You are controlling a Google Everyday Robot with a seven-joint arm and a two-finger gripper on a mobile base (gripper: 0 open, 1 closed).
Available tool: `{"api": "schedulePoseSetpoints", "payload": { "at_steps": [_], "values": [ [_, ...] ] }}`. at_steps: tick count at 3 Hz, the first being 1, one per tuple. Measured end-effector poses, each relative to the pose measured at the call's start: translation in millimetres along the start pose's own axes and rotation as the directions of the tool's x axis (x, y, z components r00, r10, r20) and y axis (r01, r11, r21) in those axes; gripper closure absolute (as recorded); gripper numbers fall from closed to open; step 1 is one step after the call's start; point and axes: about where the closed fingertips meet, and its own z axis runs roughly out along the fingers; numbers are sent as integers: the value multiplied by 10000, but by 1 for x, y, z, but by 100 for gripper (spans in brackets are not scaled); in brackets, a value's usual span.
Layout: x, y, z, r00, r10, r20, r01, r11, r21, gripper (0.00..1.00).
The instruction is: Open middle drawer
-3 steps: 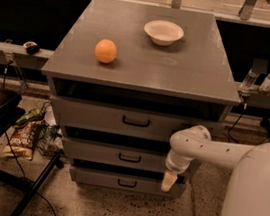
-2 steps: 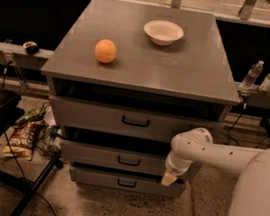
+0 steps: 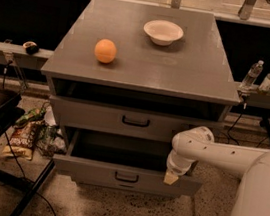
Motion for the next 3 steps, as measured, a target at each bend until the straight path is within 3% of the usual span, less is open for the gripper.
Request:
{"api": "schedulePoseSetpoints", "payload": {
  "at_steps": [1,2,3],
  "values": [
    [0,0,0,10000,0,0,0,10000,-1,0],
    [0,0,0,10000,0,0,0,10000,-2,0],
    [4,24,4,9998,-155,79,156,9998,-108,0]
  ]
}}
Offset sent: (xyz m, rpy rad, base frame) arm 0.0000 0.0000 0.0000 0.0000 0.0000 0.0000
